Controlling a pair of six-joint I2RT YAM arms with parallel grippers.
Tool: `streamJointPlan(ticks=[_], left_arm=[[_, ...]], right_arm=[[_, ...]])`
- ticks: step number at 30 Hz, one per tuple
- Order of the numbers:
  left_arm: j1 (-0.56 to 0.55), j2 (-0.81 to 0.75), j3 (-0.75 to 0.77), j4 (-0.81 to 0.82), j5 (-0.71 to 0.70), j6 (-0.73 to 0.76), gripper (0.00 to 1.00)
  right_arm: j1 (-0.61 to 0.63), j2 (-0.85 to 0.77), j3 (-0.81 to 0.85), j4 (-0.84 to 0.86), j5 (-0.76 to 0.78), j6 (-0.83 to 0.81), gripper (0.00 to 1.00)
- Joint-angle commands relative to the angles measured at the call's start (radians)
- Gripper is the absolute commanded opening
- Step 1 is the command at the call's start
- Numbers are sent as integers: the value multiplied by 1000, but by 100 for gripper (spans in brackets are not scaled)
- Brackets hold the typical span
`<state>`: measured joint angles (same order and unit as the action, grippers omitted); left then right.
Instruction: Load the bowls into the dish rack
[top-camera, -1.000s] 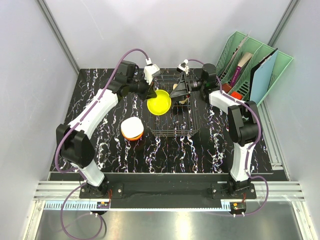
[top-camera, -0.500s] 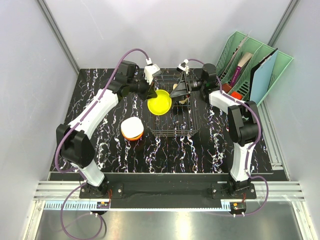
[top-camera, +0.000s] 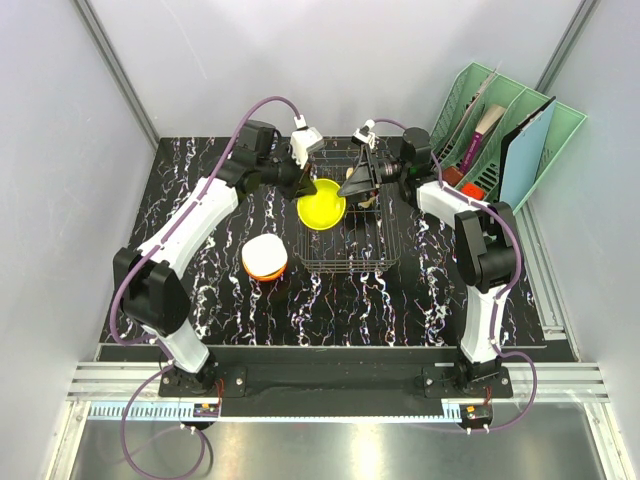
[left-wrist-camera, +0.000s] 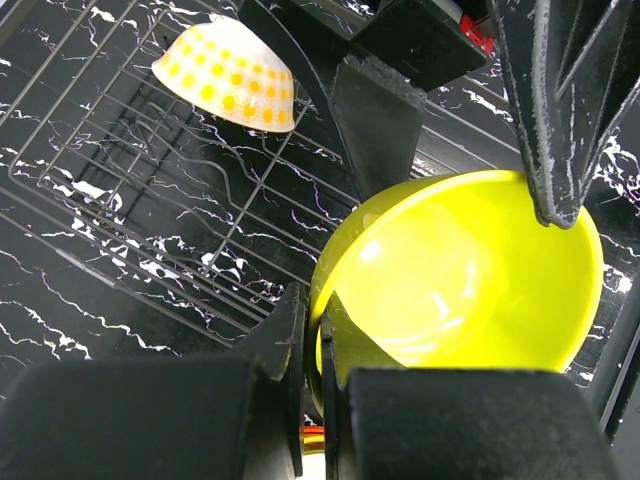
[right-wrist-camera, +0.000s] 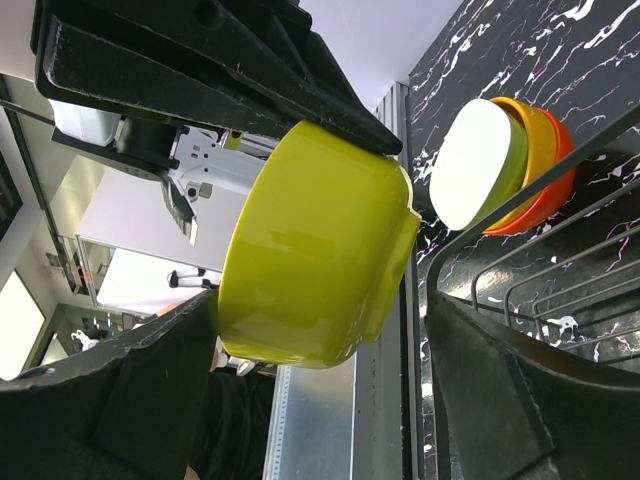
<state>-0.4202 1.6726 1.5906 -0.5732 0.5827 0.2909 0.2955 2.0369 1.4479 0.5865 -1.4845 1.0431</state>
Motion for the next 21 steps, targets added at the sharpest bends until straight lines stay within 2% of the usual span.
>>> streamJointPlan(ticks=[1, 11, 18, 21], left_arm=[[-3, 4, 46, 58, -3, -9, 0], [-6, 10, 48, 56, 0, -7, 0], [-11, 9, 46, 55, -1, -6, 0], [-11, 3, 43, 55, -9, -1, 0]], right_arm=[[8, -7, 12, 12, -22, -18, 90], [27, -7, 12, 12, -53, -21, 79], [63, 8, 16, -14, -77, -38, 55], [63, 8, 23, -23, -86, -40, 41]])
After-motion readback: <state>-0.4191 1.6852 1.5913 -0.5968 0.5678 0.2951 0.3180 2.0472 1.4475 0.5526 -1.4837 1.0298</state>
